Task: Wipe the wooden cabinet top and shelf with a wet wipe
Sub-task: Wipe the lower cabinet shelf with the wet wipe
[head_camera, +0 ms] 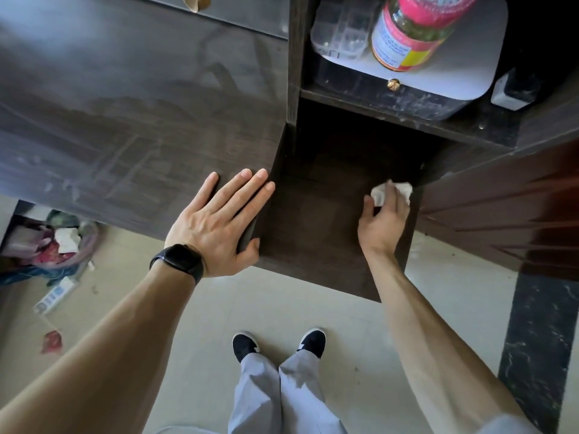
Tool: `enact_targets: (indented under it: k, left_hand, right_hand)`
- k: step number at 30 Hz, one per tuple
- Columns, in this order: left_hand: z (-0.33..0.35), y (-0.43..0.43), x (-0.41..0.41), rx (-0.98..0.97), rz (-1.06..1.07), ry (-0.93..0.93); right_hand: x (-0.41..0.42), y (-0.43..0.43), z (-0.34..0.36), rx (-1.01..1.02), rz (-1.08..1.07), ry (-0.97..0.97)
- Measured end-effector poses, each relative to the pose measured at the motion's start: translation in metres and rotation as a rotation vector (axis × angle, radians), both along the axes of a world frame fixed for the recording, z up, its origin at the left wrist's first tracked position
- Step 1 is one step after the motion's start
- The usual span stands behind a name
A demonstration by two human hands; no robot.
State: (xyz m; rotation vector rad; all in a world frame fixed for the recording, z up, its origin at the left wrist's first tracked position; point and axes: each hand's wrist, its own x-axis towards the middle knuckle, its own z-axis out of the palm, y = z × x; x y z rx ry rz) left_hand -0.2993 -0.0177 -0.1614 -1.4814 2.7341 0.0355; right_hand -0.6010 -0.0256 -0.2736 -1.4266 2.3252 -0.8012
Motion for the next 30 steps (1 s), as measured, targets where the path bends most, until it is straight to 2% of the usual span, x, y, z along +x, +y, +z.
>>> enact_targets:
  k: [4,6,9,12,15,17,22,24,26,30]
  left_hand:
    - [0.001,-0.001,0.000,0.011,0.000,-0.002]
    - [0.002,-0.001,0.000,0.009,0.002,-0.001]
    - [0.001,-0.001,0.000,0.003,-0.003,0.014]
    - [0.000,-0.001,0.001,0.002,-0.010,0.024]
    - [0.000,-0.001,0.001,-0.001,-0.015,0.035]
    - [0.001,-0.002,0.000,-0.005,-0.017,0.034]
    - [0.004,-0.001,-0.001,-0.002,-0.018,0.010]
    - [0.004,0.000,-0.001,0.006,-0.010,-0.003]
    - [0.005,0.000,-0.002,0.001,-0.002,-0.010]
    - [0.006,0.001,-0.003,0.015,0.008,-0.031]
  right_hand:
    - [0.027,-0.044,0.007,-0.002,0.226,-0.051]
    - [0.040,-0.072,0.010,-0.003,0.243,-0.040]
    - [0.054,-0.100,0.012,0.016,0.151,0.064]
    - [0.073,-0.134,0.023,0.008,-0.103,-0.219]
    - [0.099,-0.156,0.020,0.136,-0.267,-0.517]
    - [0.118,-0.134,0.022,0.177,-0.195,-0.536]
    - [0.127,-0.014,0.022,0.081,0.291,-0.395]
    - [0.126,0.024,0.021,0.063,0.364,-0.420]
    - [0.121,0.041,0.021,0.081,0.313,-0.454]
    - [0.091,0.025,0.021,0.013,-0.012,-0.423]
